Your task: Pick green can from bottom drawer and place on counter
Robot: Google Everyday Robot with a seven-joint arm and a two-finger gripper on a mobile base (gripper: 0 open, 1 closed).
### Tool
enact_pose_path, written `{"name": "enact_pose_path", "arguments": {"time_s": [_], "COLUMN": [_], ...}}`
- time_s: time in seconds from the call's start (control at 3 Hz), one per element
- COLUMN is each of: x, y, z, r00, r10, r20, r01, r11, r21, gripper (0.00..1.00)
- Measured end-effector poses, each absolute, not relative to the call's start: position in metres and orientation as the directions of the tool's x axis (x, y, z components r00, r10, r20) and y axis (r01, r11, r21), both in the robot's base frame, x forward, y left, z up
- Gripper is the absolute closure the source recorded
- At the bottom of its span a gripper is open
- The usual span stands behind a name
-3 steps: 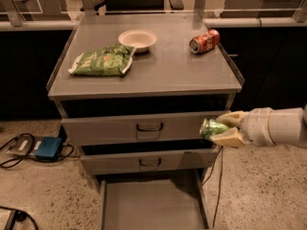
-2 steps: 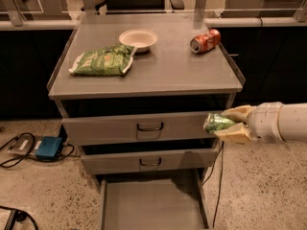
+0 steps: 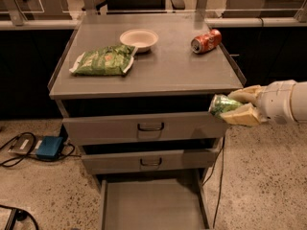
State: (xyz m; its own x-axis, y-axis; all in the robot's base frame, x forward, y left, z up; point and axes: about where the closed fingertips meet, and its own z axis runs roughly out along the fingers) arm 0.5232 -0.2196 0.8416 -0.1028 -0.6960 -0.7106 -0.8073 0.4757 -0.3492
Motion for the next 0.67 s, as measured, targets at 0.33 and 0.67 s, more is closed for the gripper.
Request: {"name": "enact_pose_path", "arguments": {"time_s": [0.33,0.67], "x": [0.519,0.502], "y": [-0.215,-0.211], "z": [0.877,0.951], "r00": [-0.047,0.077], "r10": [-0.707,-0.731], "r20": [-0.706,-0.678], "r01": [-0.793,-0.750], "r11": [0.456,0.406], "r21": [-0.403,-0.522], "gripper": [1.00,1.00]}}
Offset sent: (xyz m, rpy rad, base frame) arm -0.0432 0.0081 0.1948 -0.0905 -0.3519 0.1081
